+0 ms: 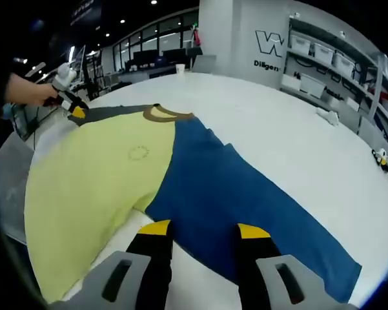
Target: Fold the garment on the visible template until the final outline fits inside the template.
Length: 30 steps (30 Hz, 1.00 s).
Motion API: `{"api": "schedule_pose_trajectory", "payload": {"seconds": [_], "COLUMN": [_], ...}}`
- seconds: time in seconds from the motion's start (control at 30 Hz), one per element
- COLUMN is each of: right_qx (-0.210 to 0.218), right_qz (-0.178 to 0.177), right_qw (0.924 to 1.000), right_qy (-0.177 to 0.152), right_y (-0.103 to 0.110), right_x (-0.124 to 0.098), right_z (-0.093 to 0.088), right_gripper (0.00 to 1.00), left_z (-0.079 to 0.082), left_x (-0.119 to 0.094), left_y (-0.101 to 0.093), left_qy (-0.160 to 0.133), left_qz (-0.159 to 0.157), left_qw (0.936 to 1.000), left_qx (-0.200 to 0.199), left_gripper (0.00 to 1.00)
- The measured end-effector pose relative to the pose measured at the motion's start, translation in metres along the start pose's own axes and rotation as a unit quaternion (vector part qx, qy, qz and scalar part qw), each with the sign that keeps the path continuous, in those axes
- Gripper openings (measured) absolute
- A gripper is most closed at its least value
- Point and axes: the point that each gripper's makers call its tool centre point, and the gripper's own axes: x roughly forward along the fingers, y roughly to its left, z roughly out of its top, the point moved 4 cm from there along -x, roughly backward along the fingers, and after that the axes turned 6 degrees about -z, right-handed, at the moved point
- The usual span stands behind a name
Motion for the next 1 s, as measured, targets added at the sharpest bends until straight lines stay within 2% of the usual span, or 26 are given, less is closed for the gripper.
{"api": "schedule_pose_trajectory", "payload": {"seconds": [0.03, 0.07, 0.1, 0.13, 0.2, 0.27, 0.5, 0.6, 0.63, 0.67, 0.73, 0.87, 0.97, 1.0], "right_qx": [0.002, -0.004, 0.001, 0.009, 0.011, 0.008, 0.02, 0.031, 0.0, -0.003, 0.021, 0.053, 0.101, 0.097], "right_qz": [-0.005, -0.032, -0.016, -0.019, -0.022, -0.021, -0.031, -0.035, -0.034, -0.032, -0.03, -0.037, -0.049, -0.049], "right_qw": [1.0, 0.9994, 0.9999, 0.9998, 0.9997, 0.9997, 0.9993, 0.9987, 0.9992, 0.9994, 0.9992, 0.9974, 0.9922, 0.9927], "right_qy": [-0.002, 0.005, -0.002, -0.001, -0.002, -0.002, -0.001, 0.02, 0.02, 0.009, -0.015, -0.033, -0.054, -0.052], "right_y": [-0.005, -0.019, -0.02, -0.023, -0.029, -0.031, -0.04, -0.043, -0.042, -0.041, -0.04, -0.041, -0.042, -0.041], "right_x": [-0.001, -0.004, -0.004, -0.005, -0.006, -0.008, -0.013, -0.013, -0.015, -0.017, -0.017, -0.005, 0.01, 0.014], "right_z": [-0.002, -0.006, -0.006, -0.007, -0.009, -0.009, -0.013, -0.012, -0.011, -0.005, 0.006, 0.023, 0.039, 0.042], "right_gripper": [0.33, 0.31, 0.31, 0.33, 0.36, 0.37, 0.38, 0.38, 0.36, 0.35, 0.36, 0.33, 0.31, 0.31], "left_z": [-0.005, -0.009, -0.014, -0.009, -0.012, -0.009, -0.006, -0.007, -0.003, 0.005, 0.014, 0.02, 0.015, 0.012], "left_x": [0.003, 0.004, 0.005, 0.006, 0.006, 0.008, 0.008, 0.006, 0.002, 0.0, -0.004, -0.002, 0.002, 0.002], "left_y": [0.007, 0.01, 0.016, 0.017, 0.021, 0.024, 0.024, 0.023, 0.022, 0.023, 0.022, 0.028, 0.034, 0.037], "left_qy": [0.01, 0.019, 0.027, 0.002, 0.006, 0.005, 0.003, 0.009, 0.003, -0.019, -0.032, -0.028, -0.019, -0.014], "left_qz": [0.003, 0.005, 0.011, 0.001, 0.0, 0.002, 0.003, 0.001, -0.001, 0.001, -0.002, 0.001, 0.007, 0.01], "left_qw": [0.9999, 0.9998, 0.9994, 0.9997, 0.9986, 0.9992, 0.9991, 0.9989, 0.9992, 0.9993, 0.9989, 0.9991, 0.9987, 0.9984], "left_qx": [-0.004, -0.01, -0.017, -0.025, -0.052, -0.04, -0.042, -0.046, -0.04, -0.031, -0.032, -0.033, -0.047, -0.054], "left_gripper": [0.57, 0.57, 0.59, 0.63, 0.7, 0.71, 0.7, 0.68, 0.64, 0.61, 0.6, 0.63, 0.62, 0.62]}}
